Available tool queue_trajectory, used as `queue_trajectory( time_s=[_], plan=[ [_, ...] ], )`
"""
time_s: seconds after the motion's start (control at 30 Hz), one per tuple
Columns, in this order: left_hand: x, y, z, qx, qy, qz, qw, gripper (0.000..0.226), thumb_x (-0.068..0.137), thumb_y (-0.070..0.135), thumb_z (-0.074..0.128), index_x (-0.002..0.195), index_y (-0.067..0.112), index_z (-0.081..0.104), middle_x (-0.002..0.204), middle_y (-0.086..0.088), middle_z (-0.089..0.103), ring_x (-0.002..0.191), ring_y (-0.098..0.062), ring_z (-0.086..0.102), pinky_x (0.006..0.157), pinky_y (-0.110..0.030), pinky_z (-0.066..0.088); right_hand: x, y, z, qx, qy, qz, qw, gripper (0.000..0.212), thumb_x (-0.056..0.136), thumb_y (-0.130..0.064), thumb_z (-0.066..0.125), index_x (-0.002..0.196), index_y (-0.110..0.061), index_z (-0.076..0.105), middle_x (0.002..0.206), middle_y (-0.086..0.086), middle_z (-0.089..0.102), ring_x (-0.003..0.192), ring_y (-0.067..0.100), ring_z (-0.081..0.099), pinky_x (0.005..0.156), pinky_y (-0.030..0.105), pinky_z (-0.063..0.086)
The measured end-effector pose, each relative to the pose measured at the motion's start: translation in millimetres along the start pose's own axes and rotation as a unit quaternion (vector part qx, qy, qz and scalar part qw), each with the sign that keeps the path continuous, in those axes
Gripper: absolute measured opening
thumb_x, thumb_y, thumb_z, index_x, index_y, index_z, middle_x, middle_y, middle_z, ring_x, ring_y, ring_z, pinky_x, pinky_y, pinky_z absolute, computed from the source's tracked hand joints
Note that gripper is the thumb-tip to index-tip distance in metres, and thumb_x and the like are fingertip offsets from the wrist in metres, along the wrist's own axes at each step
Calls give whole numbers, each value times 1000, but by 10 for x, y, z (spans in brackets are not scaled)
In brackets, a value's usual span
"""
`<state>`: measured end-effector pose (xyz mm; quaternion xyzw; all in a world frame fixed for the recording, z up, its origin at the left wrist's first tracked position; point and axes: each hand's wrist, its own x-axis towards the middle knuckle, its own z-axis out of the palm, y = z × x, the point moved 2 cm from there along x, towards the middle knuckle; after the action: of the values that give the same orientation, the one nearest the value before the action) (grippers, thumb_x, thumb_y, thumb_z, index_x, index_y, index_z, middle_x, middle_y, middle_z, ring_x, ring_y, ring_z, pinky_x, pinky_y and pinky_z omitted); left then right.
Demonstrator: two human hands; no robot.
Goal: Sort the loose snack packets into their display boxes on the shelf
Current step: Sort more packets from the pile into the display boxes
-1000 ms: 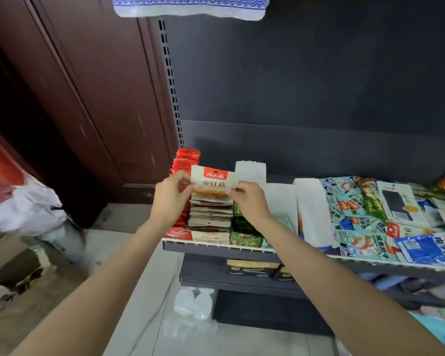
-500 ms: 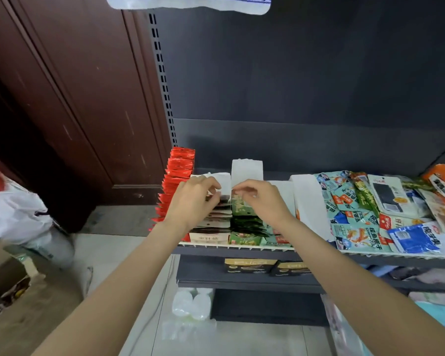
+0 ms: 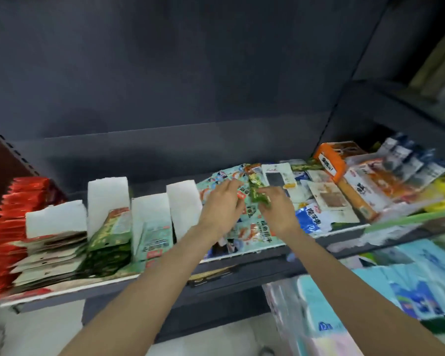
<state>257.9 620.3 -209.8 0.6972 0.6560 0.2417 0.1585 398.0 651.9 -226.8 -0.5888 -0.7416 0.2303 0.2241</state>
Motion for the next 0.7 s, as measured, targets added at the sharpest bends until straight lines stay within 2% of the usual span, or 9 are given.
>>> queue_trajectory(
  time_s=[0.1,0.2,0.27,0.3,0.37,0.47,0.57,0.63,0.7],
  plan=[
    [346,242,551,38,-67,-35,996,59,93,28,53,143,9,28,145,-11,33,132,-28,33,108,-39,32,171,639,-228,-39,-28,19,999,48,92,-10,56,137,-13,39,145,12,26,124,28,45,97,30,39],
    [587,290,1009,72,-119,-76,987,77,90,38,57,149,16,12,157,-5,11,144,-25,12,117,-41,19,373,1198,-361,-85,-45,78,992,66,92,-16,56,147,-18,20,155,16,2,142,33,16,109,36,30],
    [671,255,1230,96,-148,-110,978,86,89,43,56,151,21,1,159,-1,-7,146,-22,-3,119,-42,9,517,1495,-386,-120,-77,121,982,73,93,-22,55,150,-22,8,155,21,-5,144,37,0,115,42,19],
    [701,234,1302,108,-159,-123,974,87,89,44,56,151,23,-2,158,0,-11,146,-22,-6,119,-42,8,578,1608,-373,-134,-94,132,978,75,94,-25,54,150,-24,4,155,24,-3,144,38,-1,115,44,17],
    [745,200,1410,120,-174,-143,967,85,90,46,54,151,25,-1,159,1,-10,146,-22,-5,119,-43,9,677,1740,-335,-163,-115,128,972,74,94,-23,53,150,-24,5,150,25,17,141,40,18,109,47,30],
    [795,227,1465,137,-172,-157,963,74,93,44,49,151,25,6,159,2,-1,146,-23,0,119,-43,10,758,1768,-351,-212,-84,73,971,53,93,-14,52,142,-12,31,128,20,49,119,33,50,91,40,50],
    [857,297,1440,128,-135,-169,968,64,94,37,49,149,22,20,158,-1,13,145,-26,10,118,-44,16,761,1661,-459,-269,-40,19,962,26,95,-9,48,120,-8,54,108,12,64,98,27,64,76,34,53],
    [912,347,1384,105,-102,-166,975,61,93,31,51,147,18,27,154,-4,23,141,-26,18,116,-42,21,746,1511,-559,-258,-26,-26,965,27,96,-12,44,120,-13,56,100,10,68,88,25,67,67,33,53],
    [968,400,1326,37,-66,-155,985,63,92,23,55,147,15,27,150,-6,31,137,-24,28,114,-37,26,744,1316,-650,-192,-19,-82,978,31,97,-16,42,125,-19,54,94,9,70,79,24,67,62,32,51]
  ],
)
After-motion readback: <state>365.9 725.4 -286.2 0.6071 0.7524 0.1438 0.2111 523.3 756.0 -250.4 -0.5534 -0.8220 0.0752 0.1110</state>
